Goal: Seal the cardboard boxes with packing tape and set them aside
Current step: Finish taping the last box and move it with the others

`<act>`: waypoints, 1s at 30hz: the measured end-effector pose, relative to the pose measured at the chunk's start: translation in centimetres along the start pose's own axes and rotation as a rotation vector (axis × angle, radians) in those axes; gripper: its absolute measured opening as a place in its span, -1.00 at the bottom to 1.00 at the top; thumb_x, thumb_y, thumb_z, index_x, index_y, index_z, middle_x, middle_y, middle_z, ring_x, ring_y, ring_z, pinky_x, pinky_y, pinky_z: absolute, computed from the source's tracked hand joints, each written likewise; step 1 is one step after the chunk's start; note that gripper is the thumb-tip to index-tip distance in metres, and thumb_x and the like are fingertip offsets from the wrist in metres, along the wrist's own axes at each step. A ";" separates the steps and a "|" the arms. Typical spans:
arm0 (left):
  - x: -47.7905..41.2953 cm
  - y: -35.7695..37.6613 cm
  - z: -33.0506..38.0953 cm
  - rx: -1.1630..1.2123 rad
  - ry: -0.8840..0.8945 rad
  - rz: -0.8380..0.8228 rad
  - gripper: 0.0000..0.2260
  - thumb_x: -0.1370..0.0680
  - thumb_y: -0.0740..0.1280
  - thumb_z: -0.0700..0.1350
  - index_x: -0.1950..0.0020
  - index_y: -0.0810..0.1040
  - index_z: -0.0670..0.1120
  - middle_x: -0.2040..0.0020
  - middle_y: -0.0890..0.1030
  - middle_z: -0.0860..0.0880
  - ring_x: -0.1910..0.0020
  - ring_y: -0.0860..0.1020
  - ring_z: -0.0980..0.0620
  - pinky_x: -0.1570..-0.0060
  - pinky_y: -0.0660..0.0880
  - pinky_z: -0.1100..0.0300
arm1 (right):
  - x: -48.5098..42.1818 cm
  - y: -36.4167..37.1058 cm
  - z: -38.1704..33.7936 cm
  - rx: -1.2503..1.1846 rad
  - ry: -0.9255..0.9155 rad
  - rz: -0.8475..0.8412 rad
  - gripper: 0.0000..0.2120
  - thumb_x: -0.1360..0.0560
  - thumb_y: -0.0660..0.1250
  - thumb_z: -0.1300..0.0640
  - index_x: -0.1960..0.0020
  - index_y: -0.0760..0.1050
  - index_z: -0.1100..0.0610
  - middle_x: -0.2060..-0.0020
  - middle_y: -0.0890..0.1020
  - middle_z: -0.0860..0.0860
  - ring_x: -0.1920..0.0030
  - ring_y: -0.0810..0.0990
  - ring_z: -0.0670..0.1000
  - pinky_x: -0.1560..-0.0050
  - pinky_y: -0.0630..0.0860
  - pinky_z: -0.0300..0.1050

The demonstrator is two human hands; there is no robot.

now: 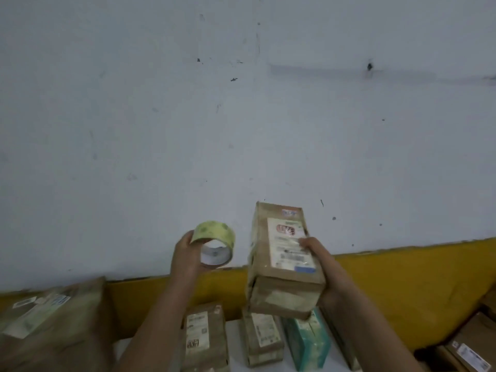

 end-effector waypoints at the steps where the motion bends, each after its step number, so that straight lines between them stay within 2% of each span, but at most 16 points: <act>1: -0.4 -1.1 -1.0 0.052 -0.035 0.045 -0.82 -0.59 0.29 -0.24 -0.19 0.54 -0.19 -0.13 0.59 -0.26 0.01 0.61 -0.21 0.21 0.65 -0.03 | 0.4 0.2 -0.4 -0.066 -0.001 -0.034 -0.61 -0.51 0.33 -0.01 -0.23 0.53 0.21 -0.09 0.67 0.22 0.04 0.69 0.19 -0.07 0.58 0.12; 5: 0.2 0.4 -4.0 0.272 -0.180 0.057 -0.81 -0.59 0.28 -0.25 -0.20 0.52 -0.22 -0.13 0.58 -0.33 0.05 0.62 -0.28 0.29 0.65 -0.07 | 0.8 1.5 -0.6 -0.273 -0.025 -0.116 -0.65 -0.47 0.36 0.01 -0.15 0.55 0.22 0.00 0.68 0.20 0.18 0.69 0.15 0.19 0.65 0.01; 7: 1.3 3.0 -5.1 0.467 -0.265 -0.011 -0.73 -0.60 0.31 -0.17 -0.27 0.48 -0.25 -0.17 0.57 -0.32 0.02 0.62 -0.26 0.24 0.64 -0.09 | 0.5 1.7 0.3 -0.360 -0.042 -0.104 -0.63 -0.45 0.37 0.00 -0.15 0.54 0.21 0.04 0.67 0.19 0.20 0.68 0.14 0.19 0.64 0.01; 9: 3.8 7.1 -5.5 0.638 -0.424 -0.247 -0.58 -0.59 0.32 0.07 -0.33 0.50 -0.18 -0.22 0.58 -0.27 -0.10 0.61 -0.25 0.03 0.59 -0.12 | 0.1 1.9 1.7 -0.440 -0.042 -0.113 -0.60 -0.46 0.36 -0.05 -0.16 0.53 0.20 0.09 0.66 0.17 0.21 0.66 0.12 0.19 0.63 0.00; 10: 4.8 8.3 -5.4 0.688 -0.455 -0.327 -0.55 -0.58 0.30 0.15 -0.33 0.52 -0.12 -0.22 0.60 -0.24 -0.12 0.62 -0.25 0.00 0.57 -0.12 | -0.2 1.8 2.3 -0.450 -0.045 -0.115 -0.59 -0.46 0.35 -0.07 -0.16 0.53 0.19 0.10 0.65 0.16 0.21 0.66 0.12 0.20 0.63 -0.01; 12: 5.6 9.3 -5.1 0.766 -0.438 -0.347 -0.59 -0.59 0.25 0.17 -0.27 0.57 -0.09 -0.15 0.64 -0.21 -0.02 0.66 -0.21 0.08 0.59 -0.06 | -0.4 1.8 3.0 -0.403 -0.040 -0.100 -0.59 -0.48 0.33 -0.11 -0.16 0.56 0.18 0.08 0.67 0.17 0.19 0.66 0.13 0.15 0.62 0.01; 13: 5.5 9.1 -5.1 0.783 -0.421 -0.333 -0.60 -0.60 0.24 0.15 -0.26 0.57 -0.09 -0.12 0.66 -0.20 0.01 0.67 -0.20 0.10 0.59 -0.04 | -0.5 1.5 3.2 -0.303 -0.042 -0.068 -0.58 -0.50 0.32 -0.12 -0.17 0.56 0.17 0.05 0.68 0.18 0.15 0.67 0.15 0.11 0.62 0.04; 15: 4.9 8.3 -5.0 0.754 -0.397 -0.291 -0.61 -0.60 0.24 0.12 -0.28 0.57 -0.11 -0.09 0.67 -0.20 0.02 0.67 -0.19 0.10 0.58 -0.03 | -0.9 0.1 2.5 0.016 -0.102 0.055 -0.55 -0.52 0.30 -0.13 -0.28 0.52 0.14 -0.07 0.67 0.16 0.02 0.67 0.17 0.02 0.63 0.08; 17: 3.7 7.1 -4.7 0.647 -0.355 -0.220 -0.62 -0.60 0.25 0.11 -0.25 0.58 -0.11 -0.02 0.69 -0.17 0.02 0.66 -0.17 0.12 0.59 -0.02 | -1.0 -1.1 0.8 0.270 -0.193 0.174 -0.45 -0.50 0.34 -0.12 -0.44 0.39 0.03 -0.22 0.60 0.07 -0.10 0.63 0.14 -0.04 0.62 0.08; 19: 3.0 6.4 -4.2 0.473 -0.280 -0.147 -0.63 -0.62 0.21 0.14 -0.20 0.59 -0.08 0.07 0.71 -0.12 0.03 0.65 -0.13 0.09 0.59 0.02 | -1.0 -0.4 -0.1 0.370 -0.205 0.168 -0.39 -0.43 0.32 -0.29 -0.41 0.40 -0.07 -0.25 0.58 -0.01 -0.16 0.59 0.10 -0.17 0.57 0.14; 20: 3.1 6.6 -3.6 0.390 -0.239 -0.138 -0.63 -0.62 0.18 0.16 -0.20 0.58 -0.06 0.05 0.71 -0.10 0.01 0.65 -0.11 0.05 0.59 0.03 | -0.9 0.6 -0.4 0.391 -0.188 0.125 -0.41 -0.40 0.29 -0.38 -0.32 0.47 -0.09 -0.18 0.62 -0.03 -0.15 0.60 0.09 -0.20 0.55 0.15; 22: 3.5 7.2 -2.2 0.278 -0.168 -0.150 -0.66 -0.63 0.16 0.15 -0.19 0.58 -0.02 0.04 0.71 -0.08 0.01 0.66 -0.08 0.05 0.61 0.04 | -1.1 2.2 -0.5 0.377 -0.132 0.041 -0.48 -0.41 0.30 -0.39 -0.22 0.52 -0.09 -0.06 0.68 -0.03 -0.09 0.65 0.08 -0.18 0.57 0.12; 25: 3.7 7.6 -0.6 0.250 -0.063 -0.138 -0.74 -0.61 0.23 0.11 -0.19 0.56 0.03 0.02 0.70 -0.04 0.02 0.67 -0.04 0.12 0.62 0.06 | -1.8 2.4 -0.9 0.339 -0.138 0.021 -0.44 -0.36 0.47 -0.25 -0.26 0.51 -0.01 -0.03 0.71 0.03 -0.05 0.69 0.11 -0.15 0.59 0.16; 27: 3.7 7.5 0.7 0.262 0.023 -0.130 -0.74 -0.60 0.25 0.13 -0.19 0.55 0.04 -0.01 0.69 -0.02 0.02 0.67 -0.01 0.17 0.61 0.10 | -1.9 2.5 -1.2 0.301 -0.162 0.020 -0.41 -0.32 0.50 -0.21 -0.27 0.51 0.01 -0.05 0.70 0.07 -0.06 0.68 0.15 -0.15 0.58 0.19; 30: 3.6 6.8 2.0 0.164 0.118 -0.073 -0.76 -0.63 0.17 0.14 -0.12 0.54 0.06 0.02 0.66 0.05 0.06 0.63 0.08 0.27 0.56 0.26 | -1.8 2.5 -1.2 0.199 -0.174 0.019 -0.41 -0.32 0.51 -0.13 -0.27 0.52 0.09 -0.07 0.69 0.13 -0.07 0.67 0.19 -0.16 0.57 0.23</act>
Point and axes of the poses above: each hand's wrist, its own x-axis away from the middle knuckle, its own y-axis out of the palm, z = x × y, the point moved 9 cm from there along -x, towards the middle knuckle
